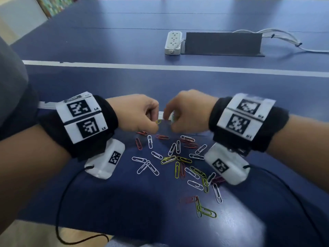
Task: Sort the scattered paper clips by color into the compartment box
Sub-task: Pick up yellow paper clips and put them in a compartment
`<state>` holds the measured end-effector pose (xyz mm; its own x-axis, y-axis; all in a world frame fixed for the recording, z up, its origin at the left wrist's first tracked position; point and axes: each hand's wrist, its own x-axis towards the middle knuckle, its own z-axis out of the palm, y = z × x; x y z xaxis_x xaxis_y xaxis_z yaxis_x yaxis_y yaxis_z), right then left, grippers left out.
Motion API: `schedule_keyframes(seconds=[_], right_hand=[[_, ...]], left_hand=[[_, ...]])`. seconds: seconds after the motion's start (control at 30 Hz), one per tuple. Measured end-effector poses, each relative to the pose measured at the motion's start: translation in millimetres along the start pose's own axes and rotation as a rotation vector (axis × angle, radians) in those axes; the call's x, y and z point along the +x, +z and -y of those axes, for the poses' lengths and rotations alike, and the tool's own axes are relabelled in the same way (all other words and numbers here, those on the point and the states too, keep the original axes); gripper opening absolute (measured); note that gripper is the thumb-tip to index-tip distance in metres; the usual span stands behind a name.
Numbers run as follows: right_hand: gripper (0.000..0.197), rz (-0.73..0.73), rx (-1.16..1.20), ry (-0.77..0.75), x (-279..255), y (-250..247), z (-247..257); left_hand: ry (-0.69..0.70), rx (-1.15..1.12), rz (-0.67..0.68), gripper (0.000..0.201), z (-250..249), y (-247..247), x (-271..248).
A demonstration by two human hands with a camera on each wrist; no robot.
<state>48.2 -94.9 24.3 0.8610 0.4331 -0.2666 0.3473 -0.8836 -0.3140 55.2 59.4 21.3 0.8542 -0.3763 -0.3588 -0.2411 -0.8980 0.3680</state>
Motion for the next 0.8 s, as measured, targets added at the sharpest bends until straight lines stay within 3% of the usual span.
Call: schedule_keyframes(seconds=[0.13,0.23,0.57,0.8], right_hand=[[0.021,-0.013,0.056,0.222,1,-32,-35],[0.020,-0.056,0.021,0.295,5,-41,-52],[0.035,-0.054,-0.022,0.268,11,-43,-67],[0.027,-0.114,0.077,0.307,-1,-45,-85]], left_hand=[[0.099,-0.011,-0.041,0.012,-23,-3,23],[0.149,0.012,-0.096,0.013,-41,-7,40],[0.181,0.173,-0.131,0.034,-69,-9,81],[0.262,0.219,-0.162,0.028,-85,-4,89]])
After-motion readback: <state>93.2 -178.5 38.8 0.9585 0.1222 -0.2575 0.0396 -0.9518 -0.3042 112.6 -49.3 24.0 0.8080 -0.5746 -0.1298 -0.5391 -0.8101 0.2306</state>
